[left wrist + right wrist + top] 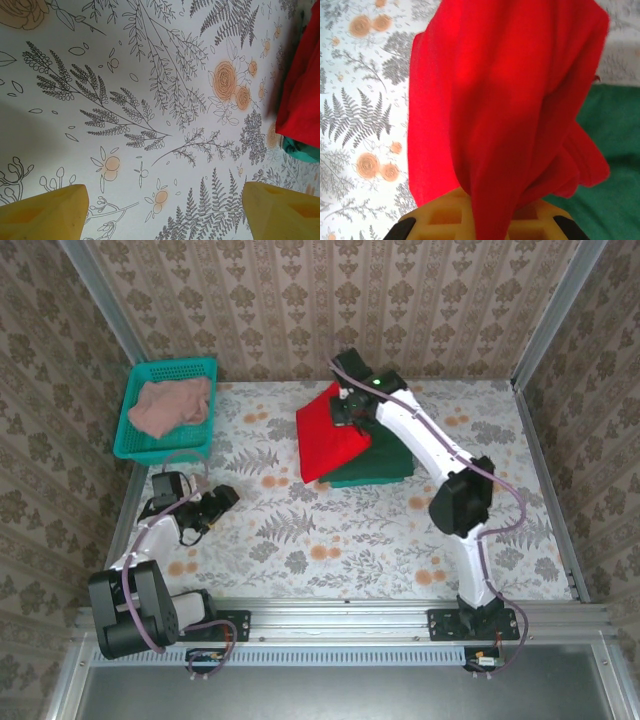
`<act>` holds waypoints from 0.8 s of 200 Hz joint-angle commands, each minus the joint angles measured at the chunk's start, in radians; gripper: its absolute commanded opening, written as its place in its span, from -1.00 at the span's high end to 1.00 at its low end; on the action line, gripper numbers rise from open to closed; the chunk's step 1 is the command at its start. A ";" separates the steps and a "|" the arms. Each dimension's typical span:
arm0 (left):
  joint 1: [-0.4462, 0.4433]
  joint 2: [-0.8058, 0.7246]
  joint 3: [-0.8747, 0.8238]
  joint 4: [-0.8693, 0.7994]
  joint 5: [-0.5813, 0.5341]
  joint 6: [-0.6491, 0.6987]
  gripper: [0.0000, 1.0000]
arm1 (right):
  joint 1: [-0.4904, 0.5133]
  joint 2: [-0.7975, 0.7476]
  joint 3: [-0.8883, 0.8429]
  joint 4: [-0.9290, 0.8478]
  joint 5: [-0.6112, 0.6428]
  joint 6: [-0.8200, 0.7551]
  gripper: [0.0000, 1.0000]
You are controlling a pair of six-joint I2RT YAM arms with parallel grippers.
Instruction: Fold and stack the t-shirts
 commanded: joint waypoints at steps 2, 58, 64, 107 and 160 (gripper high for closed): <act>0.005 0.019 0.023 0.025 0.023 -0.017 -0.63 | -0.055 -0.107 -0.079 0.152 -0.142 0.048 1.00; -0.358 0.244 0.277 0.378 -0.093 -0.158 -0.96 | -0.186 -0.197 -0.334 0.277 -0.236 0.077 1.00; -0.372 0.316 0.337 0.400 -0.060 -0.165 -0.95 | -0.208 -0.205 -0.374 0.299 -0.255 0.082 1.00; -0.479 0.730 0.655 0.452 0.029 -0.177 -0.85 | -0.324 -0.218 -0.595 0.424 -0.323 0.091 1.00; -0.548 0.811 0.700 0.520 0.025 -0.194 -0.64 | -0.363 -0.167 -0.632 0.443 -0.328 0.014 0.74</act>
